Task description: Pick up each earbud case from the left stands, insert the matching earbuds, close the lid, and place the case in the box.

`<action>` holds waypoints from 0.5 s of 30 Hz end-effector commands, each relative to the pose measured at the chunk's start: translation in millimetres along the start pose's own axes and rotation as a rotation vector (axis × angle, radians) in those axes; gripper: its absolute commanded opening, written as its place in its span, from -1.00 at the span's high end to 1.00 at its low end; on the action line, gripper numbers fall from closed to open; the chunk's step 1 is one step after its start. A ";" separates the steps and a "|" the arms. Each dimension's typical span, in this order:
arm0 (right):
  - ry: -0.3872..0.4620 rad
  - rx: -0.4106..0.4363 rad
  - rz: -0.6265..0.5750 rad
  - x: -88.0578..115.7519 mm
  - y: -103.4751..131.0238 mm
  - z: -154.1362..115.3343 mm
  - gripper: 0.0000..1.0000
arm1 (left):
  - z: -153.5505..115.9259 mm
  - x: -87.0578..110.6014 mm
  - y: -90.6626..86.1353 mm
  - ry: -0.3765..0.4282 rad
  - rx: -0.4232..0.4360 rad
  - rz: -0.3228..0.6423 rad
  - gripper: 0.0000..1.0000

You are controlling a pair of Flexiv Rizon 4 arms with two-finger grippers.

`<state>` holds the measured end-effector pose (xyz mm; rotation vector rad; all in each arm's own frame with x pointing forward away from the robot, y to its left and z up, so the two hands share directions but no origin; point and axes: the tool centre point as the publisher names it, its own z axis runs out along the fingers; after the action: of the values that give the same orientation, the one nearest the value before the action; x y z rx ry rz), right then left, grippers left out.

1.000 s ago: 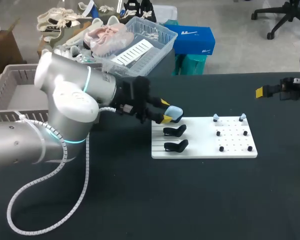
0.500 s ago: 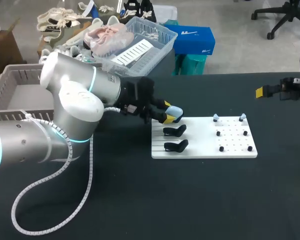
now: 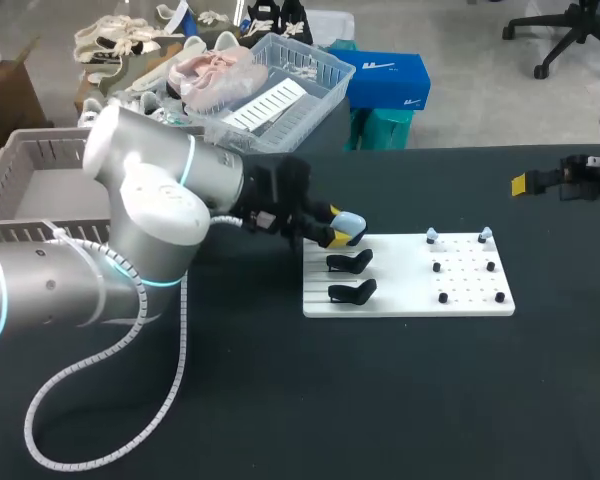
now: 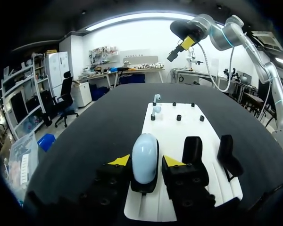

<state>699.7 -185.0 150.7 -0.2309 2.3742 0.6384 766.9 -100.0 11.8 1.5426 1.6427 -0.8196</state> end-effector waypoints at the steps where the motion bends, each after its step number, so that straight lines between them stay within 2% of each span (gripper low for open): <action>1: 0.000 0.000 -0.001 -0.1 -0.3 0.2 -1.00 | 2.3 0.7 1.7 0.004 0.007 0.000 0.29; 4: 0.000 0.000 -0.001 -0.1 -0.3 0.2 -1.00 | 2.4 0.7 1.8 0.003 0.007 -0.002 0.36; 8: 0.000 0.000 -0.001 -0.1 -0.3 0.2 -1.00 | 1.9 0.1 2.3 0.000 0.004 -0.002 0.23; 11: 0.000 0.000 -0.001 -0.1 -0.3 0.2 -1.00 | 2.3 0.9 3.0 0.001 0.001 0.001 0.31; 15: 0.000 0.000 -0.001 -0.1 -0.3 0.2 -1.00 | 2.1 1.1 3.3 0.000 -0.002 0.001 0.29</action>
<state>699.7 -185.0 150.7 -0.2309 2.3742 0.6384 768.1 -100.1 11.5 1.5420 1.6435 -0.8165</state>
